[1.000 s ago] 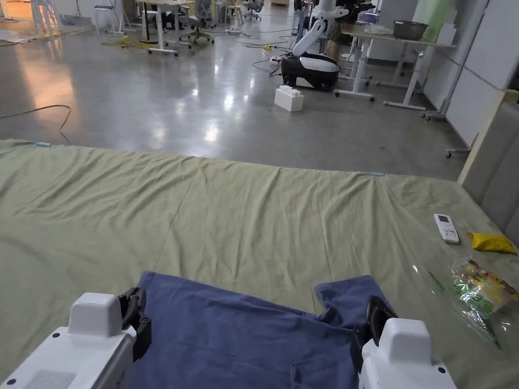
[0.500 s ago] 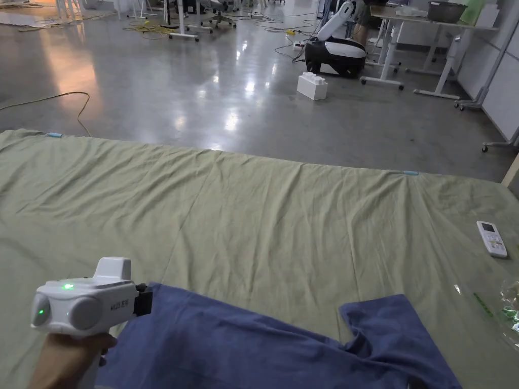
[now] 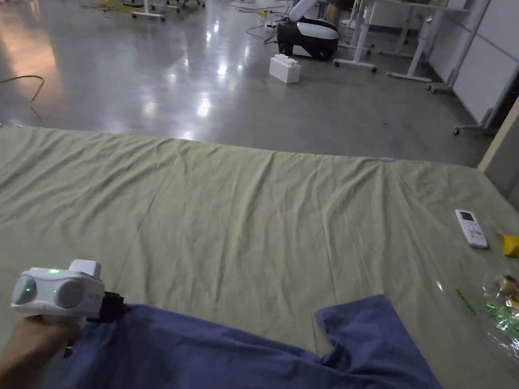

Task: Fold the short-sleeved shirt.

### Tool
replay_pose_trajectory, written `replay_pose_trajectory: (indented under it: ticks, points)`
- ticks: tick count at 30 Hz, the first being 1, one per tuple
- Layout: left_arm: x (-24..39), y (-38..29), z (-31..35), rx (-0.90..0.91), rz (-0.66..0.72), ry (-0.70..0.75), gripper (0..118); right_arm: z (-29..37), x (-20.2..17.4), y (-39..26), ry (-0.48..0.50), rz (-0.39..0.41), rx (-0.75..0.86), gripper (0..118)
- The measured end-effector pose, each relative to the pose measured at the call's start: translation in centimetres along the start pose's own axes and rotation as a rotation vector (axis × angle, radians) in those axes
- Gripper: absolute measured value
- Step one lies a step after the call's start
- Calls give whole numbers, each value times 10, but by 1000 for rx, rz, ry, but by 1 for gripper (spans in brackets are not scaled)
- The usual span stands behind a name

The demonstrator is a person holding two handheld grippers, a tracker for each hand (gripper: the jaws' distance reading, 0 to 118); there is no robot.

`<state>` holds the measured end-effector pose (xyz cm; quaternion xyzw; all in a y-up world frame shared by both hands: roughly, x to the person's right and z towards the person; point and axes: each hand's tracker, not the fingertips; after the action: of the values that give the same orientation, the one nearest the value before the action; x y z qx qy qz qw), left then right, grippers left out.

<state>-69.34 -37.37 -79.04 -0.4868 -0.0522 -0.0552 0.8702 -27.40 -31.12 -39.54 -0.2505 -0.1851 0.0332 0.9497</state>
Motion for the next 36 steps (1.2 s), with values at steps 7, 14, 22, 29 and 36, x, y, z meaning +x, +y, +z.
replay_pose_trajectory:
  ticks: [7,14,22,29,36]
  points:
    - [27,-10,26,25,-156,1,9,-37,24,5,-27,-34,-107,19]
    - [29,-21,43,80,-174,34,6,-125,72,21,-37,-100,-278,75]
    - [13,-36,79,159,-96,21,6,-196,64,20,32,-42,-507,75]
    - [11,-49,104,209,-86,18,6,-199,33,30,38,90,-518,6]
    - [-2,-50,146,275,-60,10,5,-155,45,57,19,4,-320,4]
